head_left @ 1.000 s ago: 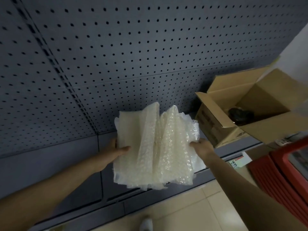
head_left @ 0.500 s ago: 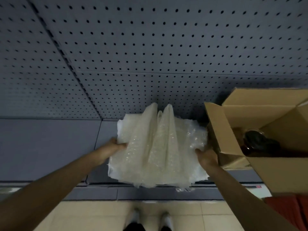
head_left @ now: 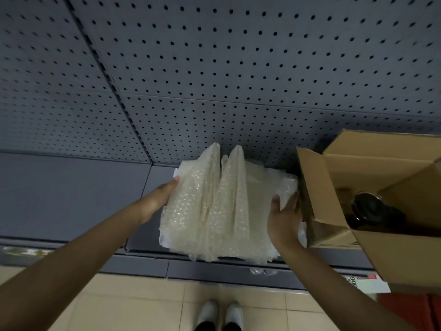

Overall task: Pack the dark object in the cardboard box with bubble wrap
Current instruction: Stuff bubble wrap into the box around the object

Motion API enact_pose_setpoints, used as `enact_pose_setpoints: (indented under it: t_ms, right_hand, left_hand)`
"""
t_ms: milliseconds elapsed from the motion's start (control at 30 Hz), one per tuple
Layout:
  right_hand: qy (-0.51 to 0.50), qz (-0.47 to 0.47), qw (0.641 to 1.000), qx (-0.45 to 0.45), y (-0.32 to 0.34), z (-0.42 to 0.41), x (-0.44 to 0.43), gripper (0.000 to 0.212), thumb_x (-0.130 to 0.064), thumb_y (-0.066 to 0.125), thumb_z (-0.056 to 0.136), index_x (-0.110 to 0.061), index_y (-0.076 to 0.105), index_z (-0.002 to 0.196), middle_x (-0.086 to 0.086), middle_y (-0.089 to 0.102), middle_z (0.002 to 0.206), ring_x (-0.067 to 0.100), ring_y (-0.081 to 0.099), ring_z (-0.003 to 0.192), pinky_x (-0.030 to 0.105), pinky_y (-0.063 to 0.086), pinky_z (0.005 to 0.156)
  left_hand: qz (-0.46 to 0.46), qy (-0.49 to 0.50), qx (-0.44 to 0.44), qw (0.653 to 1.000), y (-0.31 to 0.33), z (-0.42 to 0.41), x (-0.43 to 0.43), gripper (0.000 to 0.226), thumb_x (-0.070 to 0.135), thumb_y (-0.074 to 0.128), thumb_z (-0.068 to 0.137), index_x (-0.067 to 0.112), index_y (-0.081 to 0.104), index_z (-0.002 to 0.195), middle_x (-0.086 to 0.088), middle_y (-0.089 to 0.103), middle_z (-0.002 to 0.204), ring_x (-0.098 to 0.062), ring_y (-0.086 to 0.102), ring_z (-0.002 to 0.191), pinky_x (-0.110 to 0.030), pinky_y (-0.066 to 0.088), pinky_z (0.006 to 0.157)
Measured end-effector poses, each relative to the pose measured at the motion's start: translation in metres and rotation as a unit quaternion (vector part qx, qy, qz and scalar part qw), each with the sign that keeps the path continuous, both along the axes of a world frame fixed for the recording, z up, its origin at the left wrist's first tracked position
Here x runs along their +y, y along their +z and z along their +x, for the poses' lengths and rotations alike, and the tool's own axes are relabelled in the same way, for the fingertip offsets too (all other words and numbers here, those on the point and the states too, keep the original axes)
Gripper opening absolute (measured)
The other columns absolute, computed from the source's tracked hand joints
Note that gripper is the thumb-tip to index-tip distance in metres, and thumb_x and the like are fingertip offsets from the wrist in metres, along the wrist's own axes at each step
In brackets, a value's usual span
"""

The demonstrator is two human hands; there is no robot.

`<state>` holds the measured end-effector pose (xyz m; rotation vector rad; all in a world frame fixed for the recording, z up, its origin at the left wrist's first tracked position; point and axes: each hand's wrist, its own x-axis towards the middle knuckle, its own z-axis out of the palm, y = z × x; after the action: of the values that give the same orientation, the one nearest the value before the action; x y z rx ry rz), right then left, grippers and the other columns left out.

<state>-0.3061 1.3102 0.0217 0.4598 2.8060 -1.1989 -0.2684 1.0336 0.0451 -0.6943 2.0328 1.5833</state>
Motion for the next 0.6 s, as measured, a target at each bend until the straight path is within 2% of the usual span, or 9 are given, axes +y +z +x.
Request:
enact_pose_setpoints:
  t_ms: [67,167,267,333,400,467,533,600]
  right_hand:
    - [0.025,-0.012,1.000,0.013,0.014,0.011,-0.013,0.065,-0.036,0.038,0.099,-0.009,0.010,0.151,0.017,0.007,0.160,0.031,0.011,0.146,0.041,0.011,0.118]
    - [0.118,-0.005,0.991,0.062,0.030,0.024,-0.029,0.058,-0.042,0.036,0.098,-0.019,0.023,0.149,0.009,0.005,0.161,0.027,0.006,0.147,0.045,0.013,0.118]
    - [0.174,-0.021,0.983,0.063,0.038,0.032,-0.041,0.064,-0.055,0.029,0.091,-0.025,0.027,0.147,0.001,0.006,0.160,0.022,0.005,0.147,0.042,0.014,0.118]
    - [0.182,-0.022,0.982,0.045,0.037,0.034,-0.044,0.067,-0.058,0.026,0.089,-0.026,0.025,0.148,0.002,0.008,0.160,0.023,0.006,0.146,0.043,0.014,0.119]
    - [0.183,-0.010,0.983,0.031,0.036,0.033,-0.042,0.063,-0.055,0.030,0.092,-0.026,0.023,0.148,0.005,0.010,0.160,0.025,0.008,0.146,0.045,0.014,0.120]
    - [0.181,0.018,0.983,0.037,0.035,0.032,-0.038,0.061,-0.050,0.034,0.095,-0.024,0.023,0.148,0.007,0.011,0.159,0.027,0.010,0.146,0.046,0.015,0.119]
    - [0.185,0.062,0.978,0.072,0.037,0.031,-0.035,0.059,-0.046,0.038,0.096,-0.021,0.025,0.147,0.011,0.015,0.158,0.028,0.014,0.145,0.047,0.016,0.119]
    - [0.191,0.105,0.970,0.111,0.040,0.031,-0.035,0.057,-0.042,0.041,0.096,-0.017,0.028,0.146,0.014,0.019,0.157,0.031,0.017,0.144,0.049,0.017,0.118]
  left_hand:
    - [0.040,-0.001,0.001,0.999,0.008,-0.003,0.002,0.071,0.073,0.028,0.087,0.031,0.035,0.144,0.012,0.047,0.137,-0.012,0.044,0.126,-0.030,0.029,0.104]
    - [0.026,0.005,-0.030,0.999,0.002,-0.012,0.006,0.113,0.089,0.053,0.058,0.037,0.014,0.150,0.004,0.039,0.149,-0.022,0.042,0.134,-0.047,0.032,0.113]
    - [-0.013,0.019,-0.028,0.999,-0.007,-0.017,0.016,0.132,0.074,0.079,0.046,0.038,0.005,0.149,-0.001,0.035,0.148,-0.027,0.043,0.131,-0.049,0.039,0.109]
    - [-0.038,0.060,-0.017,0.997,-0.011,-0.019,0.022,0.119,0.049,0.086,0.059,0.028,0.010,0.148,-0.008,0.040,0.141,-0.029,0.048,0.123,-0.046,0.045,0.102]
    - [-0.042,0.117,-0.012,0.992,-0.012,-0.018,0.021,0.090,0.023,0.078,0.077,0.017,0.018,0.143,-0.010,0.047,0.129,-0.029,0.054,0.108,-0.043,0.050,0.089]
    - [-0.021,0.139,-0.012,0.990,-0.010,-0.016,0.010,0.059,0.012,0.068,0.084,0.006,0.036,0.133,-0.010,0.055,0.113,-0.027,0.058,0.090,-0.039,0.053,0.077]
    - [0.008,0.151,-0.026,0.988,-0.006,-0.008,-0.009,0.039,0.008,0.063,0.085,-0.006,0.054,0.121,-0.017,0.065,0.100,-0.032,0.063,0.084,-0.043,0.055,0.082]
    - [0.050,0.162,-0.038,0.985,0.000,0.004,-0.027,0.028,0.005,0.059,0.087,-0.007,0.061,0.112,-0.025,0.066,0.105,-0.036,0.064,0.091,-0.046,0.054,0.086]
